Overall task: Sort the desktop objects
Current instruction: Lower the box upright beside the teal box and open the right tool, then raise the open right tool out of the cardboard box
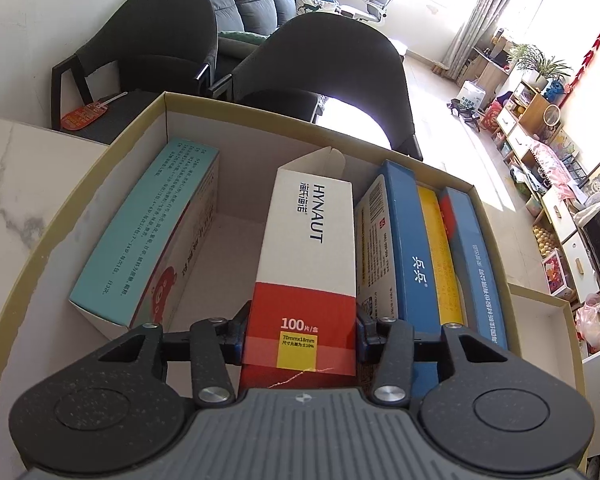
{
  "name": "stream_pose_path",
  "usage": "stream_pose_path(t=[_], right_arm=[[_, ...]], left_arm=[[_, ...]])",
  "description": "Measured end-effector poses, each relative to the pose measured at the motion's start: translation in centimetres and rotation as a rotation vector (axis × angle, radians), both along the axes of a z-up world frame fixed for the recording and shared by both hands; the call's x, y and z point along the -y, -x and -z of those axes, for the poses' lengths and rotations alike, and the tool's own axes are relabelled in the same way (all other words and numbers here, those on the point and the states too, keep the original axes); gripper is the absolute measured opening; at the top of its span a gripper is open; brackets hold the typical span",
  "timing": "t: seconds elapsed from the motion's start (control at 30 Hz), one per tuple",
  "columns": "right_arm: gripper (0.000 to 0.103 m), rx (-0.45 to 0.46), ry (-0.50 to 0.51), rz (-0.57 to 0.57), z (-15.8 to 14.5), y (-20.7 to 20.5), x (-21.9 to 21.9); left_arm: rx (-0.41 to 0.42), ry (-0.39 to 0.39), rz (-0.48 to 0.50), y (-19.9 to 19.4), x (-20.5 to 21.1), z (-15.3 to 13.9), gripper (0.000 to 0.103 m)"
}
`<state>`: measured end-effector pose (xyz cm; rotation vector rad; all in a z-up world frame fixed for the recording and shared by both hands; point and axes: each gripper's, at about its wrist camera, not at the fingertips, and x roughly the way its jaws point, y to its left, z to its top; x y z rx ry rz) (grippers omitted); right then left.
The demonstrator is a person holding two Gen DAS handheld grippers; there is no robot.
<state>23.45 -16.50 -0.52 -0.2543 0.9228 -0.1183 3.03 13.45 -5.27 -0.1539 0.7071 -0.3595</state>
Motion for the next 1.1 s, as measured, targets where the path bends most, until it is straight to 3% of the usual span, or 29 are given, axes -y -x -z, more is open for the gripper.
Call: stream_pose_path(t=[0.13,0.4,0.7,0.9,1.1], right_arm=[[0.056,0.03,-0.013,0.004,-0.4,0.4,0.1],[0.078,0.141,-0.137,-0.015,-3.1,3.8,0.8],[0.096,0.305,-0.22,-0.029,-6.4,11.9,2.1],[0.099,0.365,-0.236,0.015,-6.0,18.3,3.6],[0.102,0.408,-0.24,0.075,-4.7,24.6,5.1]], left_arm=[[0.008,-0.01,0.001,0.3,-0.1,0.0,0.082],[0.058,-0.097,0.055,0.7,0.6,0.6,0.093],[0.089,-0.173,0.099,1.1,2.0,1.3,0.103],[0.086,-0.183,0.103,0.9,2.1,1.5,0.103],[0.085,-0.247,0.103,0.8,3.0,1.7,0.103]])
